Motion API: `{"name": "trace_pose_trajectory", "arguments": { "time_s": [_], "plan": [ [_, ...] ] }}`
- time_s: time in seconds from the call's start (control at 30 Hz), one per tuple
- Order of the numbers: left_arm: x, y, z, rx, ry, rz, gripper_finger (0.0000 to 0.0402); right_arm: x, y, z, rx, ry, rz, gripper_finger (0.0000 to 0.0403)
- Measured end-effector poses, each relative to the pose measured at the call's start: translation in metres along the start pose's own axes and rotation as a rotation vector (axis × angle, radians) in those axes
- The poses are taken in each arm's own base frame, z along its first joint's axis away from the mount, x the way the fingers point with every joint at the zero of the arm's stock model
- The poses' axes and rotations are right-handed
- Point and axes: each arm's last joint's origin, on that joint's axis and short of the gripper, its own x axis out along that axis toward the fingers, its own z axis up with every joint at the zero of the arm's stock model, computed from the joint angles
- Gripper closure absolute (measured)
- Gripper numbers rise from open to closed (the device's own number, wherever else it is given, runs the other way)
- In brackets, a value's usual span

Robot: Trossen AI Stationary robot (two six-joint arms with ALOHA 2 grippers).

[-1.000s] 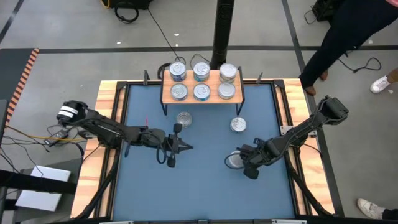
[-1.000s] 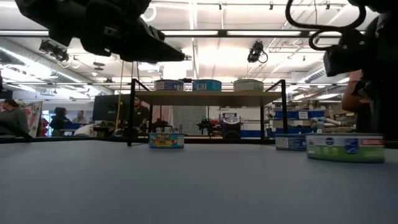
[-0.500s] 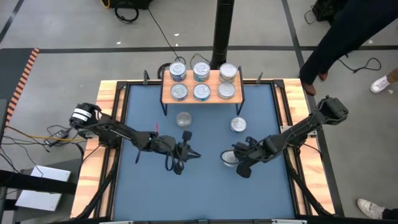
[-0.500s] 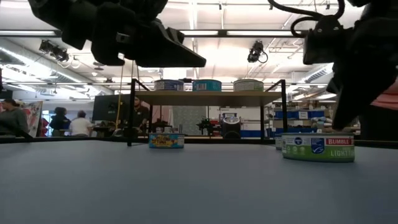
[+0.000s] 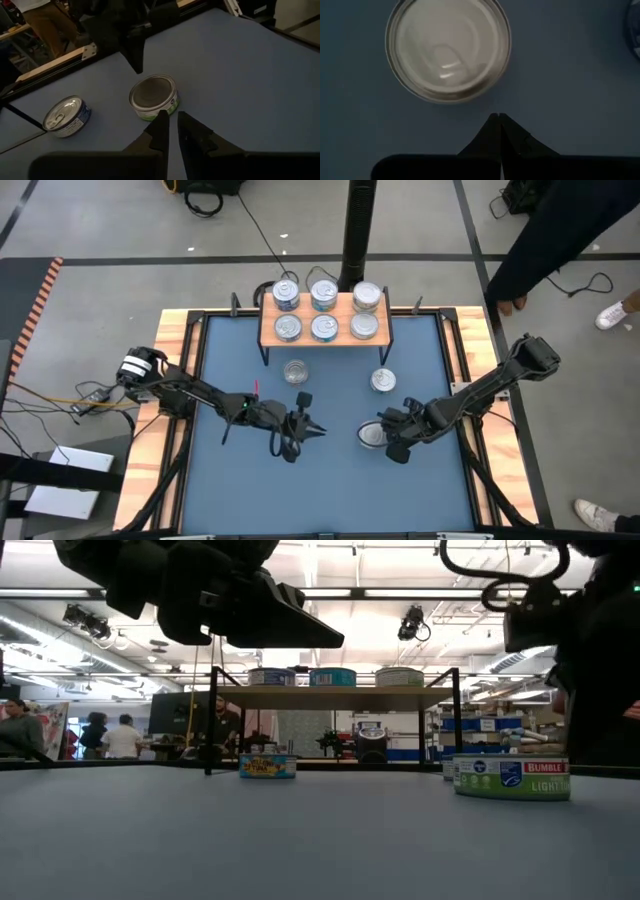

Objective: Stack canned seafood by type on shelf
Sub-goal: Stack the green tuna can on top of the green tuna can on the shelf

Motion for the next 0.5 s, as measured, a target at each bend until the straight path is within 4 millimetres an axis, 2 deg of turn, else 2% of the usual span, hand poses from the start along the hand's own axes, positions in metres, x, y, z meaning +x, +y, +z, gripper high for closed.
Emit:
{"name": "trace_pose_trajectory", "arguments": {
  "time_s": [0.13,0.5],
  "plan": [
    [0.000,0.000,0.000,-0.001,0.000,0.001,0.0358,0.010,-0.002,0.000,0.019,-0.032,0.047,0.0402],
    [0.001,-0.003,0.000,0.089,-0.005,-0.006,0.0358,0.013,0.001,0.012,0.008,-0.125,0.132,0.0402]
  ]
}}
